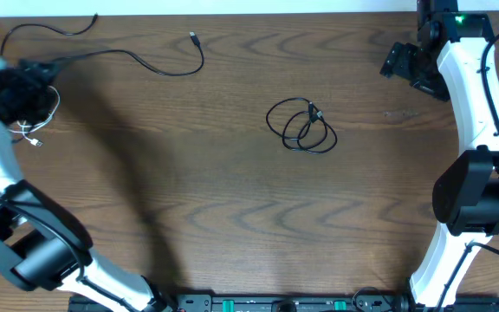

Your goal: Untangle cables

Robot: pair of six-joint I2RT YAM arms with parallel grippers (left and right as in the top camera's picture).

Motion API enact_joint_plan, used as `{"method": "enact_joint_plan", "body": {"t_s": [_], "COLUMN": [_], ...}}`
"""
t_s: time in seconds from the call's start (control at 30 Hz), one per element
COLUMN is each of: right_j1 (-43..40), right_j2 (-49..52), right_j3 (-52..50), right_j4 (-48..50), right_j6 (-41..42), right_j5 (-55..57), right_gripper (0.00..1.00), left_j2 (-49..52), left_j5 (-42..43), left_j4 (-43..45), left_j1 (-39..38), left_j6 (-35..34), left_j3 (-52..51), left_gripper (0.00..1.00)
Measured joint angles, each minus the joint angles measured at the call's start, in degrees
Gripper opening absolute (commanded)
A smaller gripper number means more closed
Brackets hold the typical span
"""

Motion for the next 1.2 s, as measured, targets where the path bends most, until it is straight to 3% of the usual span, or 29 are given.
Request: {"method": "enact_joint_plan", "body": {"t_s": [0.13, 0.27, 0.6, 0.8, 1.2], "right_j1": [0.0, 0.0, 0.0, 0.0, 0.0], "right_j2": [0.0, 0.0, 0.0, 0.0, 0.0], "right_j3": [0.0, 0.0, 0.0, 0.0, 0.0], "right_j4": [0.0, 0.0, 0.0, 0.0, 0.0], "right_j6": [0.0, 0.0, 0.0, 0.0, 0.0], "right_j5": [0.0, 0.0, 0.0, 0.0, 0.0], "right_gripper": [0.99, 0.99, 0.99, 0.99, 0.99], "left_j2": [0.2, 0.2, 3.0, 9.9, 13.7], "left_j5": [2.8, -1.1, -33.7, -40.8, -44.4], "left_j4": [-6.7, -10.1, -11.2, -11.6, -10.7], "left_j1": [-9.3, -22.7, -55.6, -63.5, -71.6], "left_j6": [2.2, 4.9, 6.5, 2.2, -1.8], "left_j3": [-0.1, -0.1, -0.1, -0.1, -0.1], "left_gripper": [0.76, 0.76, 0.76, 0.76, 0.72]}}
